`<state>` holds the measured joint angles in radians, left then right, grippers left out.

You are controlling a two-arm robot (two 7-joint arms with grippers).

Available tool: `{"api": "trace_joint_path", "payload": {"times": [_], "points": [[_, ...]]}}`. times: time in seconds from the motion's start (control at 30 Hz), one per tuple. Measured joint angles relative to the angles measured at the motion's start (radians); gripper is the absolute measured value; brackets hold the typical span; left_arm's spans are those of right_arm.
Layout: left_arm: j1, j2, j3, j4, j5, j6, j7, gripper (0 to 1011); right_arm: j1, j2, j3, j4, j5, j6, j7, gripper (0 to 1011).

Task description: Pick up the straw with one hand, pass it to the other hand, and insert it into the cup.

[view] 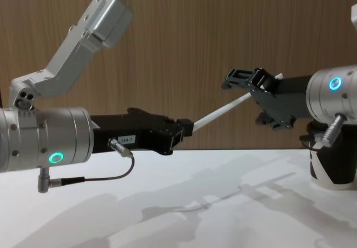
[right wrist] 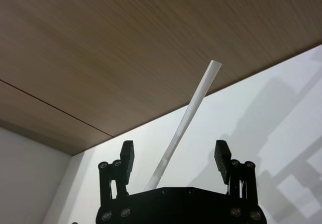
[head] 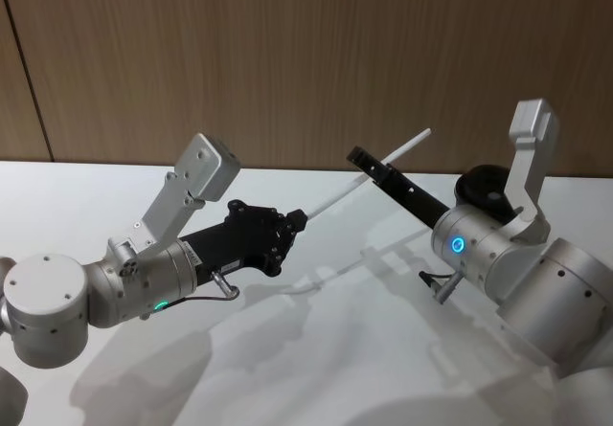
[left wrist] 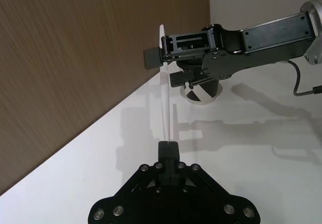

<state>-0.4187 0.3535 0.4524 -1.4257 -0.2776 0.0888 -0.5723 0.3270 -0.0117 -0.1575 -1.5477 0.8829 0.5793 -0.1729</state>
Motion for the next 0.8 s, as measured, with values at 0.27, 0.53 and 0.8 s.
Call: {"api": "trace_joint_path", "payload": {"times": [0.27, 0.53, 0.8], "points": [[0.000, 0.000, 0.000, 0.000, 0.000, 0.000, 0.000, 0, 0.008, -0.002, 0.001, 0.006, 0.010, 0.001, -0.003, 905], [0.000, 0.000, 0.000, 0.000, 0.000, 0.000, 0.000, 0, 0.012, -0.003, 0.002, 0.009, 0.013, 0.002, -0.004, 675], [0.000, 0.000, 0.000, 0.000, 0.000, 0.000, 0.000, 0, 0.014, -0.004, 0.003, 0.010, 0.016, 0.002, -0.005, 430]]}}
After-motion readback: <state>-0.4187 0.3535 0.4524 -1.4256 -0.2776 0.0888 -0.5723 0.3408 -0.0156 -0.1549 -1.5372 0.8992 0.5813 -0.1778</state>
